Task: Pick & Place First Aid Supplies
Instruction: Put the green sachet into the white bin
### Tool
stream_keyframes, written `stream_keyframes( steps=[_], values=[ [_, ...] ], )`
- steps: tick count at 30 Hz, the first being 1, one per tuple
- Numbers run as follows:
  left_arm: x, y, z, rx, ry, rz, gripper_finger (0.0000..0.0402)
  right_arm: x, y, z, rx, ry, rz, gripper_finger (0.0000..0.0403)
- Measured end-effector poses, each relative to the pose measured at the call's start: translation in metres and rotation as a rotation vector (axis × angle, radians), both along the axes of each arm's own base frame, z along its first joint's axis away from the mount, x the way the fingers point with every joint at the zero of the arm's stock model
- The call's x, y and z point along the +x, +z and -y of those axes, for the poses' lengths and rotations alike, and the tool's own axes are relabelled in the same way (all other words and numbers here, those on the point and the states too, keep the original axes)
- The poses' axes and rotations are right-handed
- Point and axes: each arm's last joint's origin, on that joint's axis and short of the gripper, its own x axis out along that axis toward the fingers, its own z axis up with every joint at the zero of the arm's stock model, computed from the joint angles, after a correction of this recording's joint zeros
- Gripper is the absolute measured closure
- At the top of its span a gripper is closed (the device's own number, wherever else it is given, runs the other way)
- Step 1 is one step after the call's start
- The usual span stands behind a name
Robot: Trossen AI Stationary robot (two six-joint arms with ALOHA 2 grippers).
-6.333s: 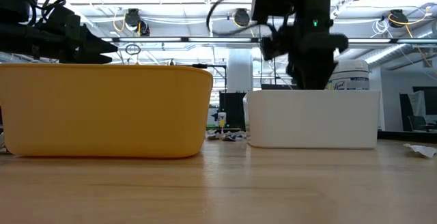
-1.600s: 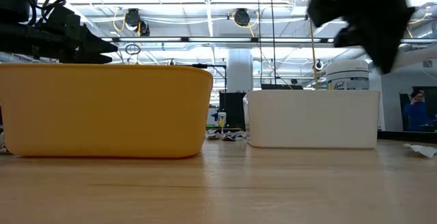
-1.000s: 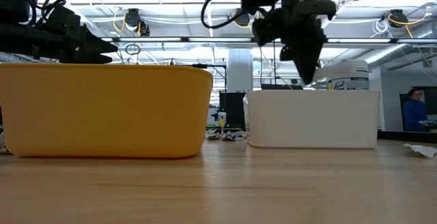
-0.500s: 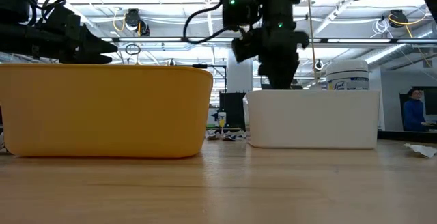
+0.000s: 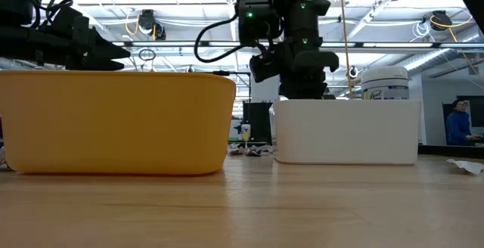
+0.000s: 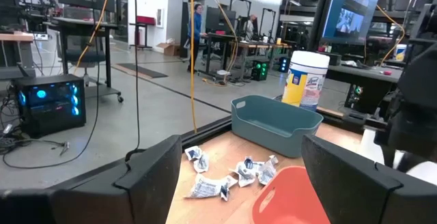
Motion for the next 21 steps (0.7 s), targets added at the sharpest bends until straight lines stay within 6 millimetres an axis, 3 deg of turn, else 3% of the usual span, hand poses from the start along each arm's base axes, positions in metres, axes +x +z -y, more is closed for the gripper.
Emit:
stream_keyframes(
  steps=[8,13,21],
  values=[
    [0.000,0.000,0.000,0.000,0.000,0.000,0.0093,0.001,0.000,-0.004,-0.003,-0.010,0.005,0.0264],
    [0.000,0.000,0.000,0.000,0.000,0.000,0.0094,-0.002,0.008,-0.002,-0.076,-0.158,0.010,0.0206],
    [0.000,0.000,0.000,-0.001,0.000,0.000,0.0094,-0.018,0.031,-0.002,-0.085,-0.496,0.003,0.0185]
  ],
)
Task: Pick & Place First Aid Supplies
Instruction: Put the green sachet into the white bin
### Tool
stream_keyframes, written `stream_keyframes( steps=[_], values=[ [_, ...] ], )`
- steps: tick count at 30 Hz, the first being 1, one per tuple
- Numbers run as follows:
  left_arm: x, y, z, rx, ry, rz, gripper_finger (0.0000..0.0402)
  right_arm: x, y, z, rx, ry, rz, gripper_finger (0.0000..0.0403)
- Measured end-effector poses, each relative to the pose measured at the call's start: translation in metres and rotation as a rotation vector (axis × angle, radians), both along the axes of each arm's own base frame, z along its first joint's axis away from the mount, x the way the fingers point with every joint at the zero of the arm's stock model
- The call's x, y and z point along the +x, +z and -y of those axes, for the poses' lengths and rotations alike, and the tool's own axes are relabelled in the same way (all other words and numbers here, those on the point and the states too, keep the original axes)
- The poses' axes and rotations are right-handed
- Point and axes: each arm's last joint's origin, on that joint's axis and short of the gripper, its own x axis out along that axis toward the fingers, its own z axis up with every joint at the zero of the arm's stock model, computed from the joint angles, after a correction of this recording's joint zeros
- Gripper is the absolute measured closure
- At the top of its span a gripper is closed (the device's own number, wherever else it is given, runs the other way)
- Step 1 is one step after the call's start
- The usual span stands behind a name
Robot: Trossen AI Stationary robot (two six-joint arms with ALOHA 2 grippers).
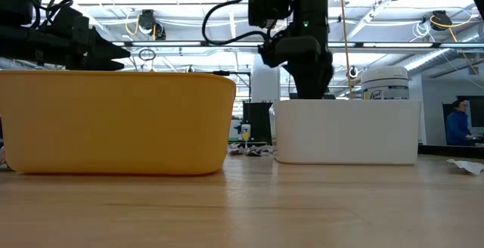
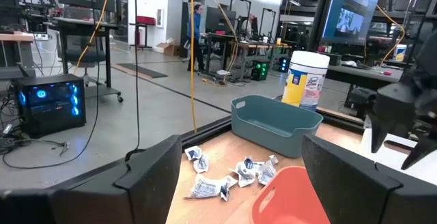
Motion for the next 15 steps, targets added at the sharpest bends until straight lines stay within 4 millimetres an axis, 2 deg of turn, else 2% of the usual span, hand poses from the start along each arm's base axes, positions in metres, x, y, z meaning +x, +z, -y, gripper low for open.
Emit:
stream_keyframes(
  steps=[9,15],
  values=[
    [0.000,0.000,0.000,0.001,0.000,0.000,0.0094,-0.014,0.015,-0.004,0.015,-0.341,-0.020,0.0192],
    [0.000,0.000,0.000,0.000,0.000,0.000,0.0094,-0.020,0.026,-0.020,0.024,-0.437,0.007,0.0192]
  ],
)
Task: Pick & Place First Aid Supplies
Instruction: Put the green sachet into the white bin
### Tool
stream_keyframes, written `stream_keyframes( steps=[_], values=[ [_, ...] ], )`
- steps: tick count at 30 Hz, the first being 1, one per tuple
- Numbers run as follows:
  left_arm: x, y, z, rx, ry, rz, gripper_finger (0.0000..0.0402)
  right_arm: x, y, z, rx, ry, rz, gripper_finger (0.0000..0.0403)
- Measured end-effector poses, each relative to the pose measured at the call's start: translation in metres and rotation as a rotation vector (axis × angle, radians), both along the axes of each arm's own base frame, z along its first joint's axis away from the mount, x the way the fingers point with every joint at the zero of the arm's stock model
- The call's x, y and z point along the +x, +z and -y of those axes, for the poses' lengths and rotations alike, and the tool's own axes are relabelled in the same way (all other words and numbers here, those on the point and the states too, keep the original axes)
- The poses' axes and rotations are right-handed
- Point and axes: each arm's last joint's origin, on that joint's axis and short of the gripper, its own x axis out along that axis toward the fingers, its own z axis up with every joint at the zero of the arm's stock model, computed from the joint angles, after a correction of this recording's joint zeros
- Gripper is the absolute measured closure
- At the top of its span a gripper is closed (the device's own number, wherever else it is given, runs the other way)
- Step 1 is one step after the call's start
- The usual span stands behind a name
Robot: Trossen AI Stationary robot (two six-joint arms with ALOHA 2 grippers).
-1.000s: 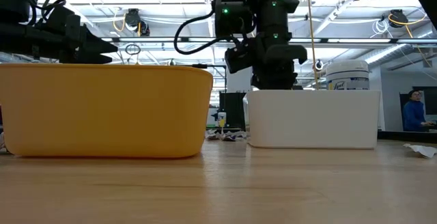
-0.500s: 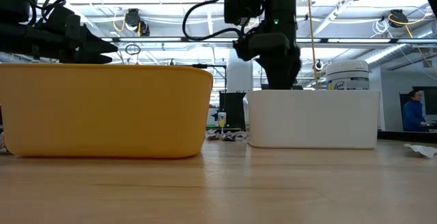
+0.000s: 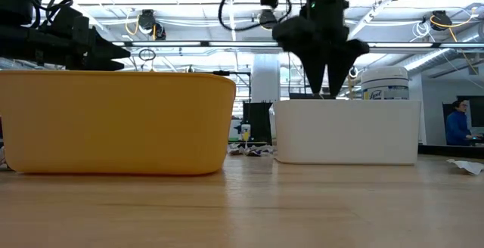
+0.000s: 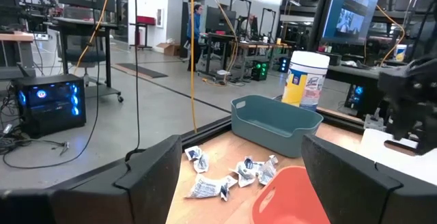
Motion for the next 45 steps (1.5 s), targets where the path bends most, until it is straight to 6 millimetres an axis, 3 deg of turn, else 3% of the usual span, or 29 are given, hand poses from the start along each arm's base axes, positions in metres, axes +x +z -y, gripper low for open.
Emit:
stream_keyframes(
  steps=[7,21,35,45],
  values=[
    [0.000,0.000,0.000,0.001,0.000,0.000,0.0094,-0.011,0.010,-0.039,0.003,0.029,-0.007,0.0193],
    [0.000,0.000,0.000,0.001,0.000,0.000,0.0093,-0.075,-0.003,-0.096,0.038,-0.052,-0.074,0.0193],
    [0.000,0.000,0.000,0.000,0.000,-0.001,0.0093,-0.136,-0.019,-0.138,0.130,-0.032,-0.197,0.0193],
    [0.000,0.000,0.000,0.001,0.000,0.000,0.0094,-0.145,-0.028,-0.155,0.141,-0.013,-0.171,0.0193]
  ],
)
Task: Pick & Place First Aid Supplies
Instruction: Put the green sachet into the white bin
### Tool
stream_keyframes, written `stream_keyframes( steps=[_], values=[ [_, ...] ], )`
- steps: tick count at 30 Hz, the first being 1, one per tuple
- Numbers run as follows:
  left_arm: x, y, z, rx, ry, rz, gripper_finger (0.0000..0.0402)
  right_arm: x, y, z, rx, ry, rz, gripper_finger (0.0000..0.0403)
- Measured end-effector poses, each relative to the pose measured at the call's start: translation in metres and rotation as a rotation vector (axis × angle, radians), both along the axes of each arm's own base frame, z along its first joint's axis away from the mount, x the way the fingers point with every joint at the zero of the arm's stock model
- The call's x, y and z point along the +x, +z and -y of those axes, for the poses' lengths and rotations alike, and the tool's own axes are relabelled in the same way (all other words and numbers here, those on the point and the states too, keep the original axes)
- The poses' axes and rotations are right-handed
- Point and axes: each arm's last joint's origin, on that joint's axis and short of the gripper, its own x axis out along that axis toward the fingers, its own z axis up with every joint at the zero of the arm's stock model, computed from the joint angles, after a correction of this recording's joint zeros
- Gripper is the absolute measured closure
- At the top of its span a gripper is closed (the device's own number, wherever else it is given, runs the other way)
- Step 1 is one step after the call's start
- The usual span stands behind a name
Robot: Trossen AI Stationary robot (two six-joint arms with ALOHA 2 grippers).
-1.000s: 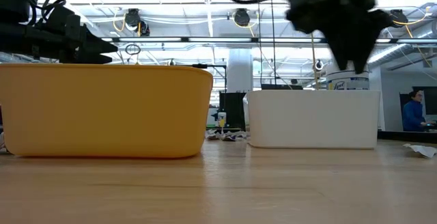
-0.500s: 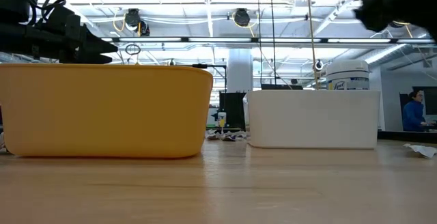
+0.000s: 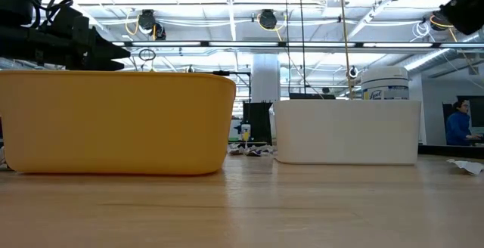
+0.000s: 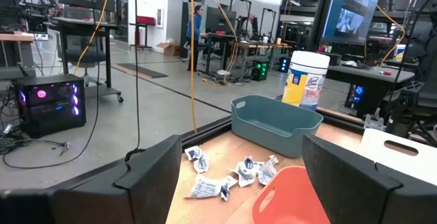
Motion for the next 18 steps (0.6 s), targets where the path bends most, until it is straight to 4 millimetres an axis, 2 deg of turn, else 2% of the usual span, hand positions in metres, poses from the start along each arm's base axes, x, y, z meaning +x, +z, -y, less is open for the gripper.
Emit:
stream_keyframes(
  steps=[11,18],
  values=[
    [0.000,0.000,0.000,-0.001,0.000,0.000,0.0094,-0.008,-0.050,-0.006,0.013,-0.024,0.021,0.0193],
    [0.000,0.000,0.000,0.000,0.000,0.000,0.0094,-0.015,-0.070,0.000,0.004,-0.023,0.007,0.0193]
  ],
)
